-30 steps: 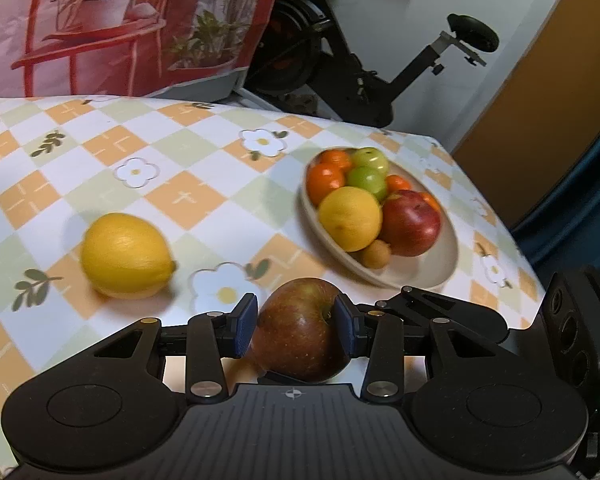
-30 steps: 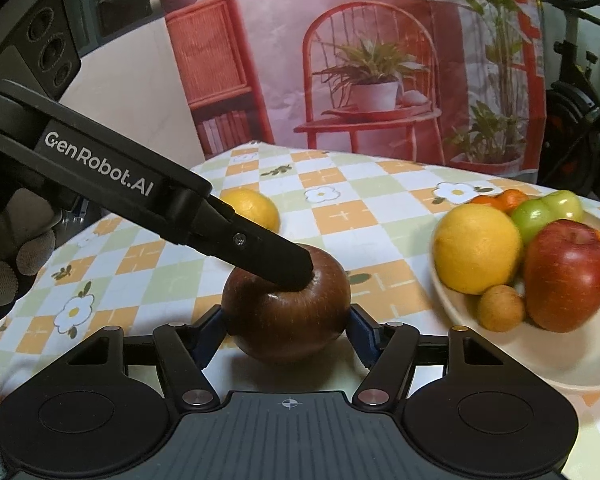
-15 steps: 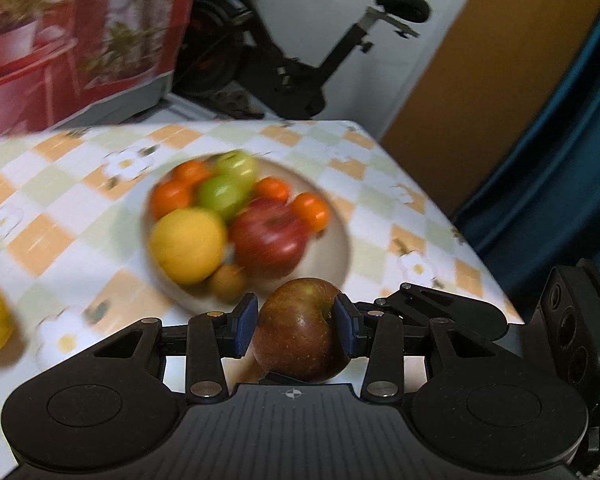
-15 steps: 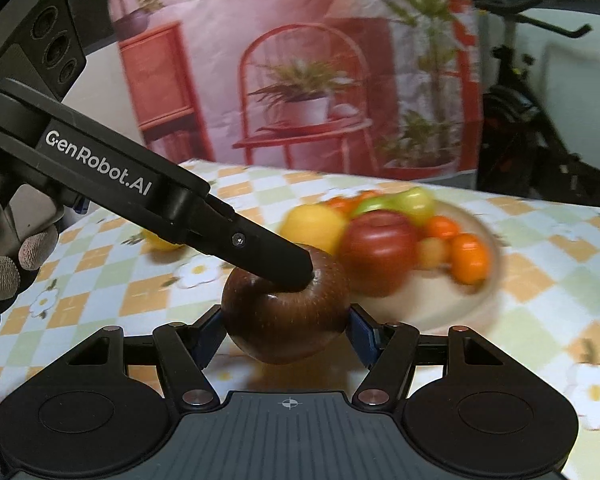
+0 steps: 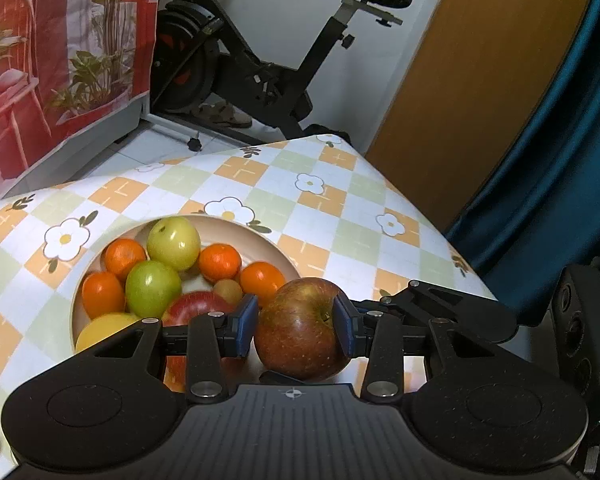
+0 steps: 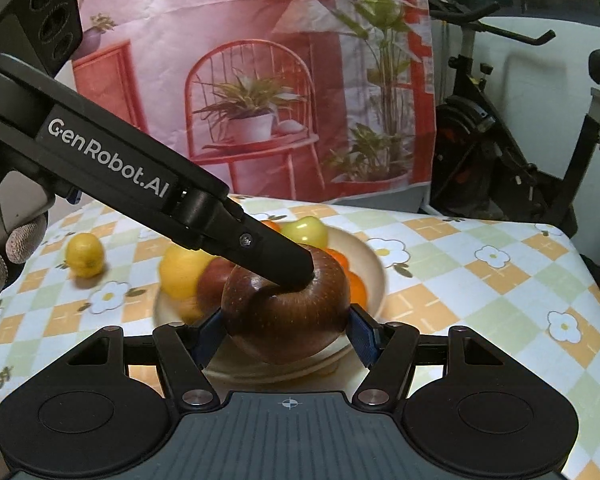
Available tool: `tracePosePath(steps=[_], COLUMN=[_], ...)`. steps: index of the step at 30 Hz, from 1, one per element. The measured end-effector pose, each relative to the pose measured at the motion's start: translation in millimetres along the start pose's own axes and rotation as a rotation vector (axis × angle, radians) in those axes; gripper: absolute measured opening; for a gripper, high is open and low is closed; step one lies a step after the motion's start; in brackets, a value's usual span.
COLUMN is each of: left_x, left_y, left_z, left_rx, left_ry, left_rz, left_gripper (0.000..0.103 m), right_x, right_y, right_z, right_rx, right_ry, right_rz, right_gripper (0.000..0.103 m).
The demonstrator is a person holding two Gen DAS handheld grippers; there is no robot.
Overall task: Organize fruits
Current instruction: 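Carry the red apple onto the plate and open both tools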
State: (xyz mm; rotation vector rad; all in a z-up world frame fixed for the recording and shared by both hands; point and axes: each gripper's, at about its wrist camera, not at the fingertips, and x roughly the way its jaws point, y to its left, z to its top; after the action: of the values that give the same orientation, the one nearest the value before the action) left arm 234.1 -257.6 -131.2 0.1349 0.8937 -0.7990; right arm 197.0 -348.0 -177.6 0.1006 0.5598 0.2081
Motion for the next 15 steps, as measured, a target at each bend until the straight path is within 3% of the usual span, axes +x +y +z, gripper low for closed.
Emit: tracePosePath(steps=[15], left_x=[10.9], left_y=[7.7], left_z=[11.1], left_rx=[0.024], left_ry=[0.035], left_rz=[0.053], left_gripper=[0.043], right_x=[25.0], right_y=[-3.8], right_z=[1.5], right_rx=[-0.054], right_ry=[0.032], right_rz=[-0.002], right_gripper=[0.061])
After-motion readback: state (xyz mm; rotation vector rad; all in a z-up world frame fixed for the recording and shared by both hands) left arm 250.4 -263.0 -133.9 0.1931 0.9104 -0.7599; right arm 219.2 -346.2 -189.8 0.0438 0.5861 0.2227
